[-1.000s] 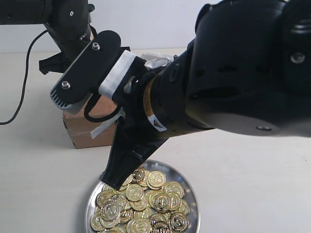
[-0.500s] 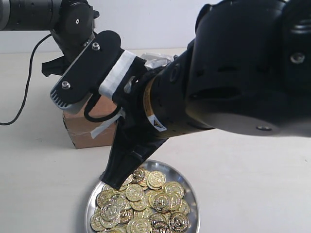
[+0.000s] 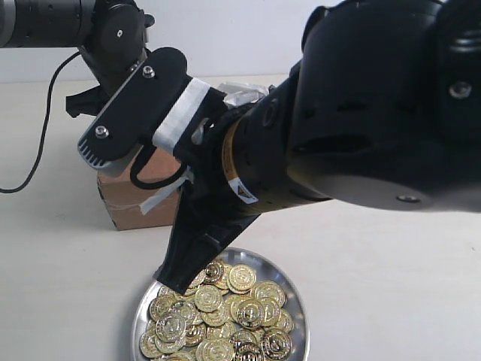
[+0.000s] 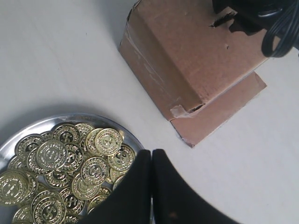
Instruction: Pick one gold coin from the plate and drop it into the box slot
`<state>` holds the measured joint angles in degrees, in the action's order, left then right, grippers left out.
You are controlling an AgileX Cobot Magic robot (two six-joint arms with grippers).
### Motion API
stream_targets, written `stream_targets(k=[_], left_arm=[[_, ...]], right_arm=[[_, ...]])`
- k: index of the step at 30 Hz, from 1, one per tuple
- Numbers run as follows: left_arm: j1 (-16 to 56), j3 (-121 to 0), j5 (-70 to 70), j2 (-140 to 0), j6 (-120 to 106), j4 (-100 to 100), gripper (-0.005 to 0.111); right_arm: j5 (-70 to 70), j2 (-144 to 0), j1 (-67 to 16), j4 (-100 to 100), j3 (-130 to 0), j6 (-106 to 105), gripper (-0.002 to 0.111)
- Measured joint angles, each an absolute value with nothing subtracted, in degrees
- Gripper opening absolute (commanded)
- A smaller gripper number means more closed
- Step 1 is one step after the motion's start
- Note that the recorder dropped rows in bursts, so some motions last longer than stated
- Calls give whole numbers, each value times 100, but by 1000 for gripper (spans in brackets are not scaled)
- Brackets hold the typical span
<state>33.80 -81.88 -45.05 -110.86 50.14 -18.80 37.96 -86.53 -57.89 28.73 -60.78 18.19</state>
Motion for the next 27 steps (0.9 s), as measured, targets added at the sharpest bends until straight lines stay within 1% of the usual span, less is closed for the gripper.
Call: stream_targets(k=[3,12,13,15,16,17,22,27], left_arm=[[3380,-8188,-4505,-11086,5014,-1880,40],[3380,-8188,-4442,-11011,5014,-1916,39],[3380,-8188,-4365,-10866,4990,-1959,37],[3380,-8188,-4287,-10576,4974,-2102,20],[3380,-8188,-4273,-10458,4898,-2141,2],[3380,-8188,-4274,-10209,4641,-2170,0],[3380,-8188,-4659,-9062,3485,-2184,0],[3380,-8188,-4873,-8036,2930,-2011,0]], right_arm=[[3796,-8653,-5789,2873,-6078,1819,0],[3796,-8653,-5789,2873,-6078,1819,0],[3796,-8653,-5789,2873,-6078,1819,0],[3796,-8653,-5789,2873,-6078,1819,0],[3796,-8653,-5789,2873,-6078,1819,0],[3796,-8653,-5789,2873,-6078,1819,0],[3796,-8653,-5789,2873,-6078,1819,0],[3796,-8653,-5789,2873,-6078,1819,0]])
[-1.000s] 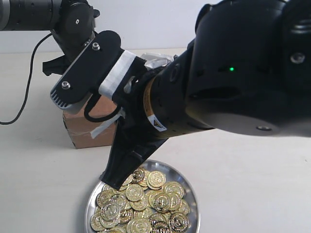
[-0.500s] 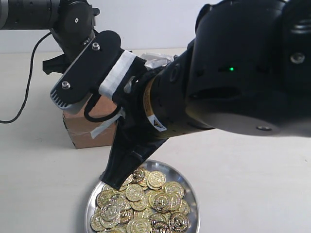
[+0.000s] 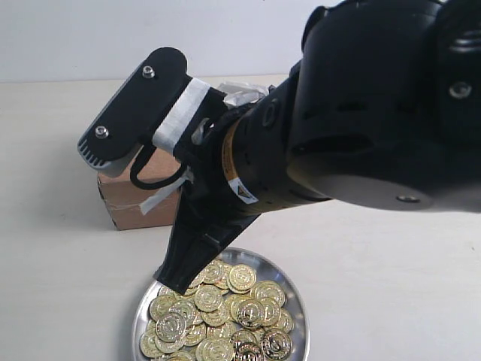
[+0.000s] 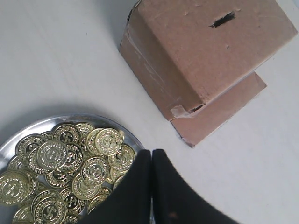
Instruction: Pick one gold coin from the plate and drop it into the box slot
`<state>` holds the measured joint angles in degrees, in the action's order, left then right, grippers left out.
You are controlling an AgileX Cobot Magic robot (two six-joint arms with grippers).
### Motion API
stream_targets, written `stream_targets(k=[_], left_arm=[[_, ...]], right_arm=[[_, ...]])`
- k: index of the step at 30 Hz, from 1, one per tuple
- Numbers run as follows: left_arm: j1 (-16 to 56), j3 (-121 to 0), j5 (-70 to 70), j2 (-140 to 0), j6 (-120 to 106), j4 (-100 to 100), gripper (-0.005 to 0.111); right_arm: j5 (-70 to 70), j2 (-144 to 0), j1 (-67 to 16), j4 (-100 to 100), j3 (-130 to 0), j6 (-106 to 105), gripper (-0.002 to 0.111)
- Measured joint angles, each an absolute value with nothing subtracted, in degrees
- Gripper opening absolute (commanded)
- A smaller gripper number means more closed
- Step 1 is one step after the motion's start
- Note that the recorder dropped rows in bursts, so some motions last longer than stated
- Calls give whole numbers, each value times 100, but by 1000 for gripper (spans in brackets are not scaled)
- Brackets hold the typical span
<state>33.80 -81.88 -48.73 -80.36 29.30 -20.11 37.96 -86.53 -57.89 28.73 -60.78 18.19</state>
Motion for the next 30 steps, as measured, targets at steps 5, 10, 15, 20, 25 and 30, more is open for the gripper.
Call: stream_targets(k=[5,10,15,20,25,30], left_arm=[[3380,-8188,-5331,-7468,2853,-1845,0],[3380,-8188,-5544,-7210,2846,-1831,0],[3380,-8188,-5556,-7169,2846,-1806,0],[3380,-8188,-5565,-7169,2831,-1805,0],[3380,-8188,-5565,-7165,2831,-1793,0],[3380,-8188,-5579,-6997,2824,-1781,0]], right_arm=[[3796,-8653,-5789,2873,-6078,1819,0],[3796,-8653,-5789,2873,-6078,1819,0],[3796,-8653,-5789,2873,-6078,1819,0],[3796,-8653,-5789,2873,-6078,1819,0],[3796,-8438,-5789,2873,-6078,1819,0],[3796,-7943,-5789,2873,-6078,1819,0]])
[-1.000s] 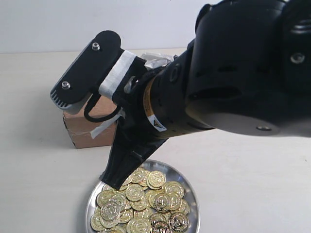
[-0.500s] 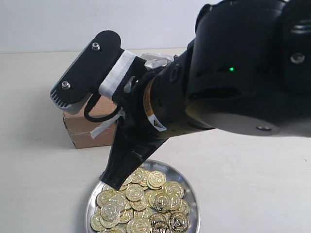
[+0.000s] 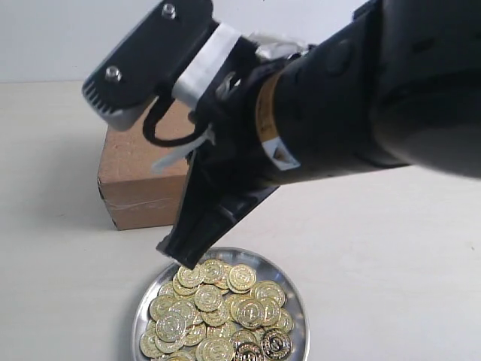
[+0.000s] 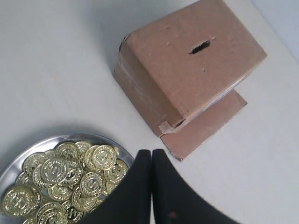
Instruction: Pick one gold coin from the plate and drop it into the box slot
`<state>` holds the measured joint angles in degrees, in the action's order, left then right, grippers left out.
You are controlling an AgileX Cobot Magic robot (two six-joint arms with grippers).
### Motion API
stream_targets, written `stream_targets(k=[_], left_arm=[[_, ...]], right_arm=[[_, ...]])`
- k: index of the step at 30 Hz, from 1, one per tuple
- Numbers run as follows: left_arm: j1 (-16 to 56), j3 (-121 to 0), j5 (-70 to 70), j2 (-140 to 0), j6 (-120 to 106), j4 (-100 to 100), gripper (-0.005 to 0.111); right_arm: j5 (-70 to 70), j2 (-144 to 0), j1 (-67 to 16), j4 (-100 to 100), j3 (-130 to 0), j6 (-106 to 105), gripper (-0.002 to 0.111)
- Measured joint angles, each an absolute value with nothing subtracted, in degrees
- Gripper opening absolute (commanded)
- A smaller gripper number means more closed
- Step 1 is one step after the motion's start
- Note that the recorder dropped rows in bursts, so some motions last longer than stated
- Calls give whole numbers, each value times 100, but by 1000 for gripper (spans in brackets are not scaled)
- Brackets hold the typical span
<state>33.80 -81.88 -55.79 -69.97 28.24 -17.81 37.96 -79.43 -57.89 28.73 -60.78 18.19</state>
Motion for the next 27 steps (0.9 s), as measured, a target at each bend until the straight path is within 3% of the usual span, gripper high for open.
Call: stream_targets(k=[9,16,27], left_arm=[[2804,-8188,-5583,-6015,2808,-1729,0],[1845,-8188,-5583,-5080,2808,-1775,0],[1212,-8147,-5583,-3957,2785,-1789,0]], right_arm=[[3775,-6799,-5381,2833,-6078,1819,0],[3775,-6116,-3958,2833,-6078,1819,0],[3775,-4180,-1592,2833,-6078,1819,0]])
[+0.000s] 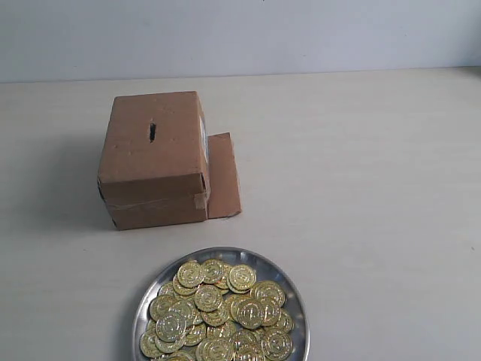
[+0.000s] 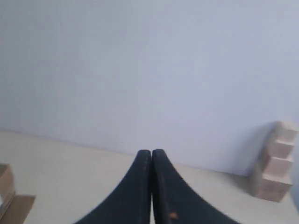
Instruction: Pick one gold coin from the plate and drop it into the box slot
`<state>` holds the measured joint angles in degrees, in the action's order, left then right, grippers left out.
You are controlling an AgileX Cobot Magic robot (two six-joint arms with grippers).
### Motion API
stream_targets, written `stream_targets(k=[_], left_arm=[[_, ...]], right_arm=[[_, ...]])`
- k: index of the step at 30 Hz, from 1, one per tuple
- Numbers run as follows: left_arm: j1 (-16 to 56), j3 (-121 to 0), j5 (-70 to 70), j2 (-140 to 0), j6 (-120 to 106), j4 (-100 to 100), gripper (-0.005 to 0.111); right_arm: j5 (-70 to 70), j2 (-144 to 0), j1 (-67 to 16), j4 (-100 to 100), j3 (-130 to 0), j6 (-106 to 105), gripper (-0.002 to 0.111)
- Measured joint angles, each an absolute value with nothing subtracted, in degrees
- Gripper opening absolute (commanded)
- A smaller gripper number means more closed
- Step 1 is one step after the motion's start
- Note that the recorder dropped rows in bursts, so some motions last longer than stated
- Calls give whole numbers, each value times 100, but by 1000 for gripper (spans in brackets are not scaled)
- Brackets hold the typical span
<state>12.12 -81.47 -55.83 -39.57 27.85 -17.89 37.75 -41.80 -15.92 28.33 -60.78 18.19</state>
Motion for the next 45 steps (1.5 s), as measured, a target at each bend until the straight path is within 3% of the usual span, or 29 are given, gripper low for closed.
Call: stream_targets(k=[4,14,29,35,45], left_arm=[[843,-7840,-5583,-3591,2785,-1789,0],[707,-6495,-5583,-2872,2785,-1801,0],[707,-5580,-6119,-2273,2785,-1845,0],[707,-4260,-3401,-1497,2766,-221,0],[707,-2788,-1215,-354,2758,-303,0]], right_arm=[[3785,-3265,-1005,2892,-6078,1819,0],[3785,-1581,-920,2905,-6078,1819,0],[3713,-1052,-920,2276,-5987,1819,0],[2012,-866,-920,1838,-4727,1819,0],[903,-522,-920,1818,-2989,1819,0]])
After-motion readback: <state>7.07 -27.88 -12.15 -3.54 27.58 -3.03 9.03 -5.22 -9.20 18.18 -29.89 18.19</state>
